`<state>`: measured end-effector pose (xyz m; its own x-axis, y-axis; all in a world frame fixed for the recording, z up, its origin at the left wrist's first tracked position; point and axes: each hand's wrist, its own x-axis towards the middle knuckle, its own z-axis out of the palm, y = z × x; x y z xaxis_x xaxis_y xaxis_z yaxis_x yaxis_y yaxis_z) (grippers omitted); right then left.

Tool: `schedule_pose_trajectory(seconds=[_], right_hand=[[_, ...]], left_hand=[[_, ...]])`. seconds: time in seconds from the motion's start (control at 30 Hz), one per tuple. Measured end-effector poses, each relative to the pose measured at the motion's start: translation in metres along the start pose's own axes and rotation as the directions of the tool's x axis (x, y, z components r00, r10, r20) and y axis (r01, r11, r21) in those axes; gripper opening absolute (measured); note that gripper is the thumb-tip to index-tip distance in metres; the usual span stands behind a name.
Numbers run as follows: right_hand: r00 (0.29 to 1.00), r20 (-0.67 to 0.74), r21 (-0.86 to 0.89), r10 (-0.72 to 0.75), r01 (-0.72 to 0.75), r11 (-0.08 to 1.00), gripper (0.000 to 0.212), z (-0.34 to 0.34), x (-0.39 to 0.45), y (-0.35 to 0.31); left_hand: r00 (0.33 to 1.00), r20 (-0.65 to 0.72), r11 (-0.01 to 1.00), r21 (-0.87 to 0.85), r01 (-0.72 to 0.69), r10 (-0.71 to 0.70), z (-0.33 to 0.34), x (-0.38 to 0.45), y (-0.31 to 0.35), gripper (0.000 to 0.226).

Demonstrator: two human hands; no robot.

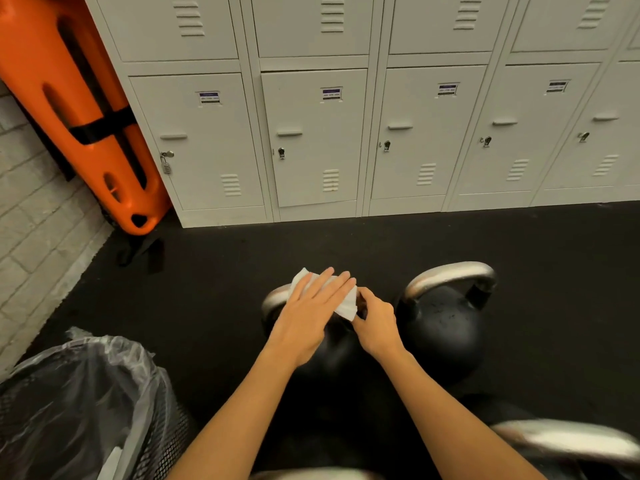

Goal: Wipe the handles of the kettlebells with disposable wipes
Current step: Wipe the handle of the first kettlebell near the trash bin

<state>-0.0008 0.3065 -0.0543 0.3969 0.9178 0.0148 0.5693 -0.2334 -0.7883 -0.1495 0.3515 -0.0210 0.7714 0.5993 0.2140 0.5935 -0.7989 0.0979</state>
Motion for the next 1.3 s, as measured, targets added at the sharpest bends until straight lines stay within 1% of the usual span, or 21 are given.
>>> schedule_pose_trajectory(seconds=[0.07,0.1,0.13,0.2,0.27,0.4,0.53,0.6,0.63,0.73,0.8,0.87,0.93,0.97,1.0,1.07,1.13,1.2,1.27,1.3], right_hand=[[1.000,-0.013,-0.010,-0.011,0.010,1.000,0.033,-0.001,0.000,-0.001],[1.000,-0.025,-0.007,-0.011,0.011,1.000,0.032,0.000,0.000,-0.001],[0.999,-0.033,-0.003,-0.008,0.008,1.000,0.031,0.001,0.001,0.000],[0.999,-0.042,-0.005,0.000,0.000,1.000,0.031,0.003,0.001,0.000],[0.999,-0.038,-0.009,0.001,-0.001,1.000,0.032,0.003,0.001,0.000],[1.000,-0.019,-0.011,-0.013,0.013,1.000,0.031,0.001,0.002,0.002],[1.000,-0.012,0.008,-0.021,0.021,1.000,0.036,0.000,0.001,0.004],[0.999,0.014,-0.019,-0.033,0.033,0.999,0.037,-0.002,0.002,0.004],[0.999,0.029,-0.034,-0.037,0.038,0.999,0.037,-0.004,0.002,0.004],[0.998,0.047,-0.052,-0.047,0.049,0.997,0.034,-0.005,0.002,0.002],[0.997,0.052,-0.052,-0.053,0.056,0.997,0.038,-0.004,0.001,0.002],[0.997,0.065,-0.086,-0.040,0.046,0.995,0.049,-0.004,0.002,0.003],[0.997,0.078,-0.120,-0.027,0.037,0.992,0.053,-0.008,0.002,0.003],[0.996,0.084,-0.122,-0.033,0.044,0.992,0.050,-0.009,0.003,0.003],[0.995,0.087,-0.123,-0.044,0.054,0.991,0.044,-0.010,0.003,0.003],[0.995,0.090,-0.146,-0.053,0.066,0.987,0.029,-0.010,0.003,0.001],[0.996,0.087,-0.169,-0.029,0.044,0.985,0.023,-0.008,0.003,-0.001],[0.997,0.075,-0.188,-0.016,0.030,0.982,0.023,-0.006,0.004,-0.003],[0.998,0.066,-0.182,-0.018,0.029,0.983,0.023,-0.005,0.003,-0.003],[0.998,0.067,-0.175,-0.023,0.034,0.984,0.023,-0.005,0.003,-0.003]], left_hand=[[0.994,-0.036,0.984,-0.151,0.097,-0.104,0.001,-0.010,-0.009,0.093],[0.986,-0.044,0.969,-0.193,0.150,-0.162,0.001,-0.012,-0.012,0.092],[0.977,-0.048,0.960,-0.203,0.195,-0.209,0.000,-0.013,-0.014,0.089],[0.966,-0.060,0.960,-0.142,0.241,-0.252,-0.001,-0.010,-0.012,0.078],[0.967,-0.069,0.968,-0.071,0.239,-0.244,-0.001,-0.004,-0.005,0.072],[0.983,-0.067,0.983,0.054,0.173,-0.169,0.001,0.008,0.009,0.065],[0.991,-0.064,0.991,0.059,0.122,-0.118,0.003,0.006,0.008,0.074],[0.992,-0.074,0.994,0.045,0.105,-0.101,0.005,-0.001,0.000,0.079],[0.991,-0.088,0.993,0.043,0.109,-0.105,0.006,-0.005,-0.003,0.078],[0.986,-0.126,0.987,0.095,0.126,-0.114,0.008,-0.007,-0.001,0.062],[0.995,-0.078,0.981,0.178,0.082,-0.069,0.010,0.001,0.009,0.060],[1.000,-0.022,0.965,0.263,-0.003,0.009,0.012,0.011,0.017,0.058],[0.999,0.002,0.955,0.295,-0.042,0.043,0.013,0.014,0.018,0.057],[0.999,-0.006,0.957,0.286,-0.044,0.047,0.012,0.013,0.016,0.059],[0.999,-0.026,0.966,0.259,-0.030,0.038,0.010,0.010,0.012,0.063],[0.995,-0.087,0.987,0.144,0.066,-0.053,0.006,0.005,0.000,0.069],[0.976,-0.131,0.983,0.041,0.181,-0.175,0.002,0.000,-0.010,0.062],[0.965,-0.121,0.972,0.023,0.236,-0.231,0.001,-0.003,-0.011,0.057],[0.971,-0.082,0.973,0.042,0.229,-0.225,0.000,0.000,-0.002,0.063],[0.978,-0.063,0.976,0.075,0.203,-0.198,0.000,0.004,0.003,0.068]])
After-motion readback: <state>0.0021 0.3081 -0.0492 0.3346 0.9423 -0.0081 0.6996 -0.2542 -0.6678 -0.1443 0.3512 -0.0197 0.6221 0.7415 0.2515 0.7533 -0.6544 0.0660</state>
